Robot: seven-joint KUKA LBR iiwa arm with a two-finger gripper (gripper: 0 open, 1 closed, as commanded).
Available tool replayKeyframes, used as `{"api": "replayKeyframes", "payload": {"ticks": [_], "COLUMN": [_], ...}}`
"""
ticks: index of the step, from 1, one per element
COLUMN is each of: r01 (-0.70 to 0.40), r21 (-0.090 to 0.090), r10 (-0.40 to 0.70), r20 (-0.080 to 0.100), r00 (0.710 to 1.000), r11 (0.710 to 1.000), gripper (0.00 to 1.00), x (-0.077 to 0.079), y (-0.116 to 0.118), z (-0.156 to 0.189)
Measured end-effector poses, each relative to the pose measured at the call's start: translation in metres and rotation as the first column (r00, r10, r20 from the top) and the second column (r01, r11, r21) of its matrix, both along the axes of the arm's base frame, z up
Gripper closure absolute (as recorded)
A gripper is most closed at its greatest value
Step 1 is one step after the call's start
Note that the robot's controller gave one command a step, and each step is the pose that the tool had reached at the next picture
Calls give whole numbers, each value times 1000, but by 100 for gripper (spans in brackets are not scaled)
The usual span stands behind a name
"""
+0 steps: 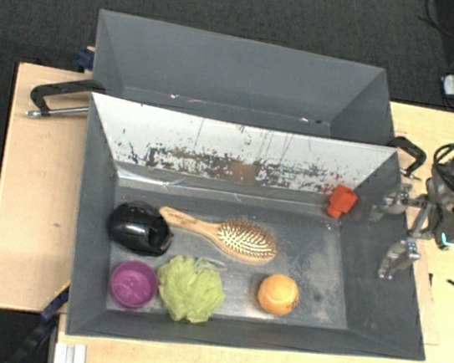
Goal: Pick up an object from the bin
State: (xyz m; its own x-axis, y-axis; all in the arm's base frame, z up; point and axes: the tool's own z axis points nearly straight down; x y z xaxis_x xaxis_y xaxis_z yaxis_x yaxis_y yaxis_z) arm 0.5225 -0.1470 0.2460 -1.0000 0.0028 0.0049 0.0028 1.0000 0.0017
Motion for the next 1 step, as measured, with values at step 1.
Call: {"api": "replayKeyframes", "payload": {"ticks": [1], "r01": [-2], "r21": [-2], "r10": [3], "r20": [7], "r00": [1000], "r11": [1000], "gripper": [0], "x": [2], "y": [1], "z": [3]}}
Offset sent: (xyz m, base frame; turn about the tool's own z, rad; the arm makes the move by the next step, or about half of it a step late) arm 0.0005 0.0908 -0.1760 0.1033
